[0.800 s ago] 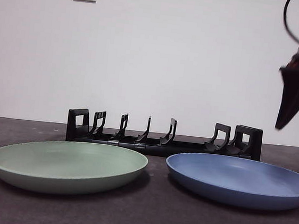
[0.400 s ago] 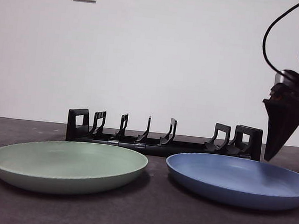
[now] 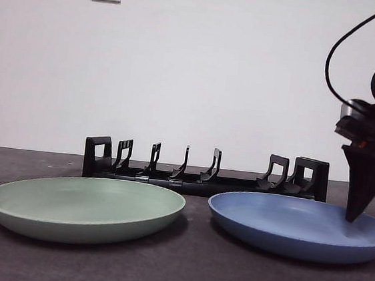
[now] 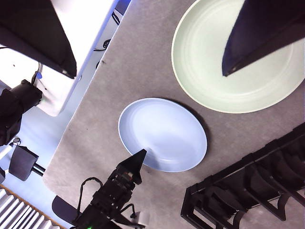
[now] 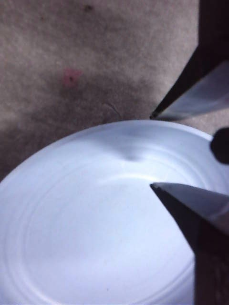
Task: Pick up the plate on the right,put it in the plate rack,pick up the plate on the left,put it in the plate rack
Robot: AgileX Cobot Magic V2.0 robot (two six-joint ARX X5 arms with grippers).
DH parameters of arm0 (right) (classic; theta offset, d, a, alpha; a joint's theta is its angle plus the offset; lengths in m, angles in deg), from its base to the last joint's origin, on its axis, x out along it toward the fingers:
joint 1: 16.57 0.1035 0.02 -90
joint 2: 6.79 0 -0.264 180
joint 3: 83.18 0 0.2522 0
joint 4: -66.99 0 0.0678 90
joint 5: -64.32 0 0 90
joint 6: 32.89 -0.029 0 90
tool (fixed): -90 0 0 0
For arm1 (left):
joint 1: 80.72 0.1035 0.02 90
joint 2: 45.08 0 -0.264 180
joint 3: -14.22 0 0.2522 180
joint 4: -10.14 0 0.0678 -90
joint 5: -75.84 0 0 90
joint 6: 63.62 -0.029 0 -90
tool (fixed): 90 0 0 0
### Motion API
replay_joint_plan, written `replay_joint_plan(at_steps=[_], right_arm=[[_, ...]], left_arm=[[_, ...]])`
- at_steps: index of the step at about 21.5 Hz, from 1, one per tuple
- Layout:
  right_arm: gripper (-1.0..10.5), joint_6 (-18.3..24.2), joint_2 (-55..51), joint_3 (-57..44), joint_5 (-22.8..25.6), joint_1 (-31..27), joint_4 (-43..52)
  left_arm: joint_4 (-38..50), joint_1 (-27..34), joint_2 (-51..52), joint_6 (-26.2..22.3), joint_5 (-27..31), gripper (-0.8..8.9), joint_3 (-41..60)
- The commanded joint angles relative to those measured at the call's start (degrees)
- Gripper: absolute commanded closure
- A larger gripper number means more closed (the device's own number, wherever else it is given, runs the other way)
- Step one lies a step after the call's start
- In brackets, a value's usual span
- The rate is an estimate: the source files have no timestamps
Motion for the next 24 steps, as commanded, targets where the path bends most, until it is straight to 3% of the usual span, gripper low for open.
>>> replay_joint_plan(at_steps=[1,3,6,13,17,24], right_arm=[[7.3,-0.5,1.5,0.1,0.2,0.1,0.1],[7.7,-0.6,1.7,0.1,0.2,0.1,0.2],[9.7,-0.5,1.6,0.1,0.2,0.1,0.3],[9.6,-0.4,1.6,0.2,0.2,0.1,0.4],[9.6,-0.4,-1.1,2.1,0.2,0.0,-1.9],[9.6,0.3,-10.0,18.3,0.2,0.0,-15.7]], left_arm=[[0.3,-0.1,0.0,-0.7,-0.2,1.26,0.0],[0.3,-0.2,0.0,-0.7,-0.2,1.26,0.0],[0.2,-0.2,0.0,-0.7,-0.2,1.26,0.0],[0.3,-0.5,0.0,-1.7,-0.2,1.26,0.0],[0.9,-3.3,-0.2,-6.4,0.7,1.26,0.0],[9.5,-13.4,-2.8,-16.3,1.0,1.26,0.0]])
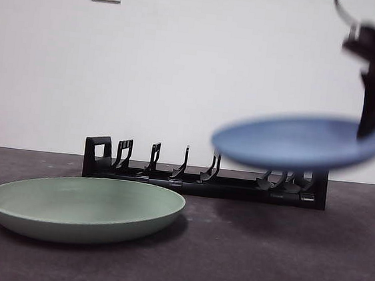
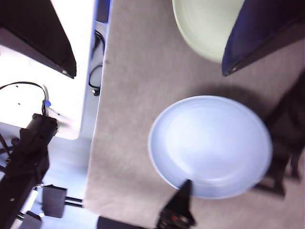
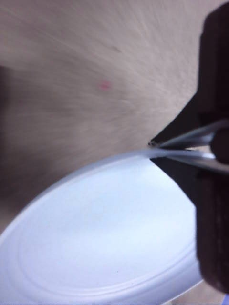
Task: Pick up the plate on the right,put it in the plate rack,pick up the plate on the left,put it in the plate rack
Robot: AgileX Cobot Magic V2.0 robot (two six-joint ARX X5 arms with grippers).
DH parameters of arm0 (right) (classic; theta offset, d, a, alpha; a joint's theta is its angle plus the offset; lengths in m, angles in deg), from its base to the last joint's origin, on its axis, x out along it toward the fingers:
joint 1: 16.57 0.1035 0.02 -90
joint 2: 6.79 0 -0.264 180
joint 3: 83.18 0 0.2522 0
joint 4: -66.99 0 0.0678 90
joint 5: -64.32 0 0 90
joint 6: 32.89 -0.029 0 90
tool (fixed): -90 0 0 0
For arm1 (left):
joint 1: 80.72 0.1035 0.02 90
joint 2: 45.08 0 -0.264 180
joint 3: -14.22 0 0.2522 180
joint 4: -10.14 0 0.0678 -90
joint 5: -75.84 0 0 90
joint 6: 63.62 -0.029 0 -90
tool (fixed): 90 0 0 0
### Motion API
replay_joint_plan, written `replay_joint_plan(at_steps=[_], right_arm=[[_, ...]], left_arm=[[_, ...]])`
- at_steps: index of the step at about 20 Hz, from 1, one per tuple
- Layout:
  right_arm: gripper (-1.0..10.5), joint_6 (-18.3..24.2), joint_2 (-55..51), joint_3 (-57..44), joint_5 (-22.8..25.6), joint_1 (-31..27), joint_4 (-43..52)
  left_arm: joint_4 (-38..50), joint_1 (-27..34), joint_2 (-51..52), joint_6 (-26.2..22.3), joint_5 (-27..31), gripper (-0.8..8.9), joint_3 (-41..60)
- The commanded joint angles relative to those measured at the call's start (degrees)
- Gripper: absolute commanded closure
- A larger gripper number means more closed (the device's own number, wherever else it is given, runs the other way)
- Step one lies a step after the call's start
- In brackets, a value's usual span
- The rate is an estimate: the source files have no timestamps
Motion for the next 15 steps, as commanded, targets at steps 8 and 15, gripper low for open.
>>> replay_joint_plan(at_steps=[8,15], right_arm=[[9.6,1.3,-2.9,13.2,-6.1,0.1,-12.3],[9.6,1.4,-2.9,13.2,-8.3,3.1,-16.0]], left_arm=[[8.5,-18.3,-6.5,-28.7,34.8,1.26,0.0],[18.5,-27.1,-14.3,-40.6,49.2,1.26,0.0]])
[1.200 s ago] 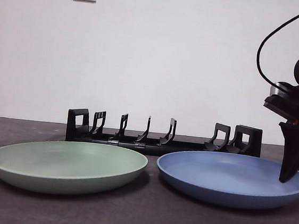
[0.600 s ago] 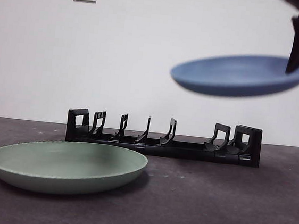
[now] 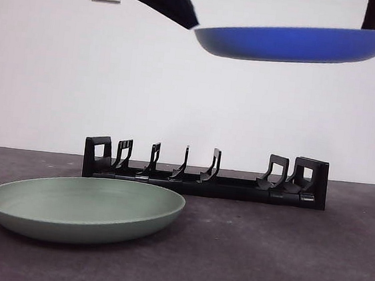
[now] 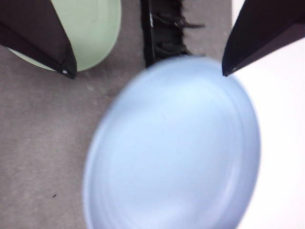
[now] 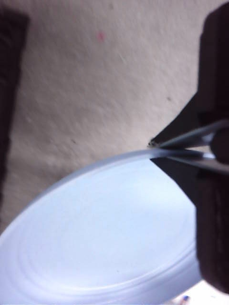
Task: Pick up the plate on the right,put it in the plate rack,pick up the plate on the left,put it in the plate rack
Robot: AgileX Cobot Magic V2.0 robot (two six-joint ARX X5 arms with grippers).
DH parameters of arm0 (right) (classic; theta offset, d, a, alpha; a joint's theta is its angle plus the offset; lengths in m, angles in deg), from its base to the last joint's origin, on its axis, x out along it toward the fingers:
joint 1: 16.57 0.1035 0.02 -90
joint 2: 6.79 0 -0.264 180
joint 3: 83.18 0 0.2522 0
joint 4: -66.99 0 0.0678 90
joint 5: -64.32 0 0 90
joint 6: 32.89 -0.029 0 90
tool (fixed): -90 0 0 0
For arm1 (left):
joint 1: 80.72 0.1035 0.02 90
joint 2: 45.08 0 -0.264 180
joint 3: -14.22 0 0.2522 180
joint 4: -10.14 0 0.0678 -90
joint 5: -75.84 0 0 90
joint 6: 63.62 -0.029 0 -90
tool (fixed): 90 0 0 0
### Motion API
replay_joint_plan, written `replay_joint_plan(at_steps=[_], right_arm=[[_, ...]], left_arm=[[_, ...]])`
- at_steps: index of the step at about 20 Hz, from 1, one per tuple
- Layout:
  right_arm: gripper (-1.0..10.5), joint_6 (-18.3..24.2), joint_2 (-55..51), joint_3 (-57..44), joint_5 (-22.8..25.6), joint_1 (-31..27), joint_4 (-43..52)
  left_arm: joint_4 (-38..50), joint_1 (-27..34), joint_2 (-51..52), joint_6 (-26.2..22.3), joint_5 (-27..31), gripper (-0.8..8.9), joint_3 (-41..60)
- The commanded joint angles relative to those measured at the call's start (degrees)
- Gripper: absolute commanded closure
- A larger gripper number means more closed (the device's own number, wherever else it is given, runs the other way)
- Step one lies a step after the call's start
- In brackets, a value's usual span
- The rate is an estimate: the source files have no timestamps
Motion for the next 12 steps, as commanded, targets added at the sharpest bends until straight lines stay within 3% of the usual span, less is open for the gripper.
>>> replay_joint_plan(at_steps=[1,3,4,6,8,12], right_arm=[[9.6,0.4,-0.1,0.2,-1.1,1.2,0.3],[9.6,0.3,-0.1,0.2,-1.0,2.3,0.3],[9.6,0.3,-0.1,0.2,-1.1,2.5,0.3],[9.6,0.3,-0.1,0.2,-1.2,2.8,0.2],[9.6,0.0,-0.1,0.2,-1.4,2.8,0.2],[9.6,-0.2,-0.1,0.2,-4.1,2.8,0.3]], left_arm=[[1.5,-1.2,-1.2,-3.7,0.4,1.26,0.0],[2.2,-1.8,-2.0,-3.6,0.4,1.29,0.0],[2.3,-1.8,-2.2,-3.6,0.4,1.79,0.0],[2.2,-1.9,-2.2,-3.1,0.1,3.61,0.0],[1.8,-1.9,-2.2,-2.1,0.0,4.84,0.0],[-0.5,-1.9,-2.2,-1.6,-3.3,5.41,0.0]])
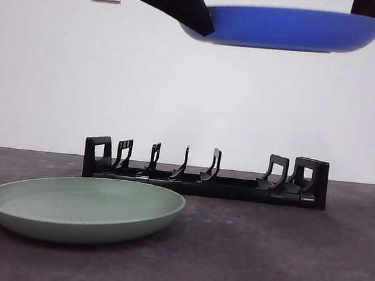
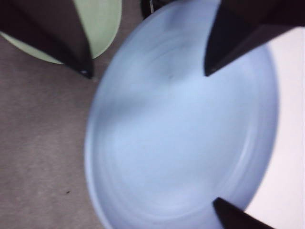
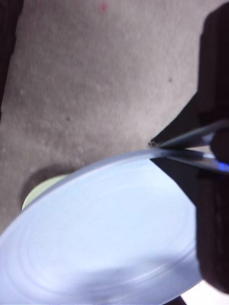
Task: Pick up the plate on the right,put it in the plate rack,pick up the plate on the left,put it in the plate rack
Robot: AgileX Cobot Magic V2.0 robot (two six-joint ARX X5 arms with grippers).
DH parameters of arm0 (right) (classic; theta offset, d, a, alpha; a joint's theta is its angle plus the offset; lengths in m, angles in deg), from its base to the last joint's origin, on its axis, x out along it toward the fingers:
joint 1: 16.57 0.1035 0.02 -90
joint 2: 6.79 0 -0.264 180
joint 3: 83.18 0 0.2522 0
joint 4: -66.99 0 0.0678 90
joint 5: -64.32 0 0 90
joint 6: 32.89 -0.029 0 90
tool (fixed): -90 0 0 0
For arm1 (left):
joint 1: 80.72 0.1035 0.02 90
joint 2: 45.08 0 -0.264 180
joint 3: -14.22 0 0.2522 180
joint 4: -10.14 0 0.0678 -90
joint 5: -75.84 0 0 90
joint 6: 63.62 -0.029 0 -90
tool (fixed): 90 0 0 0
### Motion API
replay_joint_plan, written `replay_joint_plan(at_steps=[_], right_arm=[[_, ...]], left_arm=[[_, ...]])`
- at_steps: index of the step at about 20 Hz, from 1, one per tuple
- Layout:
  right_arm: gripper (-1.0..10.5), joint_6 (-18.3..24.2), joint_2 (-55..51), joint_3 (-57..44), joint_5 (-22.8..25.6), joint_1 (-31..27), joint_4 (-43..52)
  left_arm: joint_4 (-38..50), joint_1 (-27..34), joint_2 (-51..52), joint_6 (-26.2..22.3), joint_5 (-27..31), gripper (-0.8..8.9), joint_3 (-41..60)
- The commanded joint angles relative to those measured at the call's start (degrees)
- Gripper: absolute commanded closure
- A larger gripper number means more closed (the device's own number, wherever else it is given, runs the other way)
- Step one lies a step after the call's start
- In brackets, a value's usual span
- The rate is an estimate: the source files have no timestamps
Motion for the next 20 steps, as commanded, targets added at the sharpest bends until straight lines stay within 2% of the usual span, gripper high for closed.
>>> replay_joint_plan(at_steps=[1,5,8,12,17,20], right_arm=[[9.6,-0.1,-0.1,0.2,-1.7,0.1,0.3],[9.6,-0.1,-0.1,0.2,-2.2,0.1,0.3],[9.6,-0.1,-0.1,0.2,-3.8,0.1,0.4],[9.6,-0.1,-0.1,0.2,-3.9,0.1,0.6],[9.6,-0.1,-0.1,0.2,-3.9,0.1,1.8],[9.4,-0.1,-0.1,0.2,-3.9,0.1,2.9]], left_arm=[[-1.2,-0.2,-0.2,0.8,-2.2,5.82,0.0],[-2.6,-0.2,-0.2,0.8,-2.2,6.05,0.0],[-3.1,-0.2,-0.2,1.1,-2.2,7.39,0.0],[-3.5,-0.2,-0.2,3.2,-2.6,8.26,0.0],[-5.8,-0.2,-0.2,4.0,-2.6,8.22,0.0],[-5.9,-0.2,-0.2,6.6,-2.6,8.22,0.0]])
